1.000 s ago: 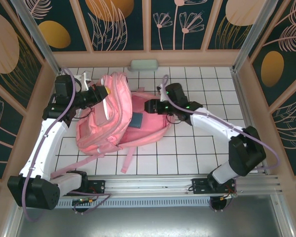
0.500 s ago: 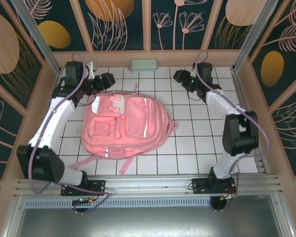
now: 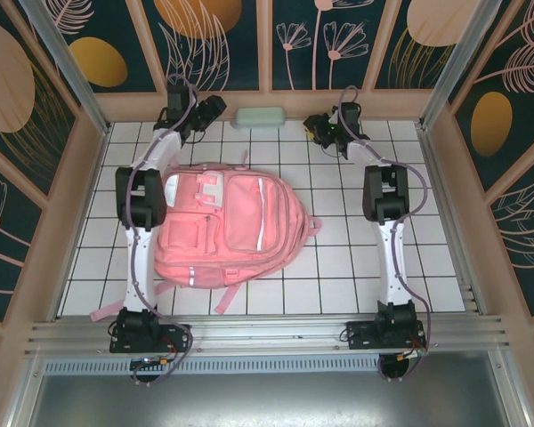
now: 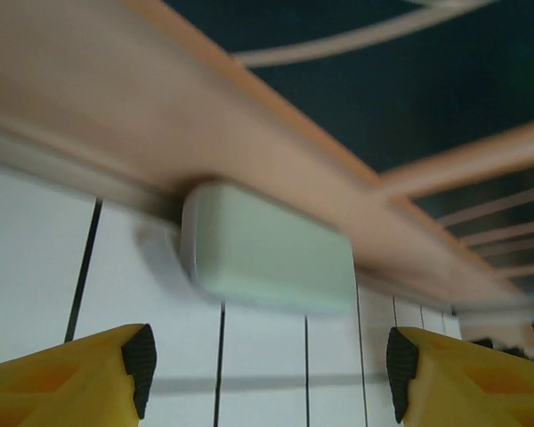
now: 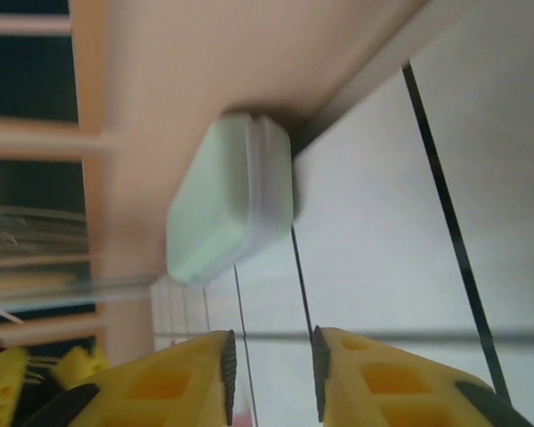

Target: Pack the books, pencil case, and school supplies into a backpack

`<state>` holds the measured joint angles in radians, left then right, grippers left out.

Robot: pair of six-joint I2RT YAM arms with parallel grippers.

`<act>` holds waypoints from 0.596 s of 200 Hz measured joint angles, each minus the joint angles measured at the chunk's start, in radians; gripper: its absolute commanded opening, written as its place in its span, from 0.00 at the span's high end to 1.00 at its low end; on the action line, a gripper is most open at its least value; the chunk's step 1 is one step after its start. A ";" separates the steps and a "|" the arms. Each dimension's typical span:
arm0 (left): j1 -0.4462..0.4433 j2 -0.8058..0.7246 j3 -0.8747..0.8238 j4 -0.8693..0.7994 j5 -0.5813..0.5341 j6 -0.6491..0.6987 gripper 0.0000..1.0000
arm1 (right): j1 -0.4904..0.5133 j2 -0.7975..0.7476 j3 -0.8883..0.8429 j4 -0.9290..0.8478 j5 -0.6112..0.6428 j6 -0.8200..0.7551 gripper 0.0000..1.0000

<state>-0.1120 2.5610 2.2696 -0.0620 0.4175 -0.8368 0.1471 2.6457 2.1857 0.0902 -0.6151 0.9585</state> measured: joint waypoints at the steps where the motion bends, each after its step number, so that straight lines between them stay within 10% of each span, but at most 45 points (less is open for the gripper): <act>1: 0.000 0.007 0.006 0.003 0.000 -0.003 0.29 | 0.000 0.009 0.012 0.002 -0.002 0.003 0.69; 58: 0.006 0.362 0.285 0.243 0.013 -0.256 0.24 | 0.006 0.211 0.250 0.080 -0.023 0.113 0.66; 119: -0.048 0.402 0.356 0.370 -0.011 -0.315 0.23 | 0.010 0.240 0.255 0.121 -0.016 0.142 0.63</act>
<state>-0.1596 2.9635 2.6259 0.3077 0.4061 -1.1519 0.1570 2.8853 2.4409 0.2115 -0.6308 1.1000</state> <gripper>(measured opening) 0.773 0.370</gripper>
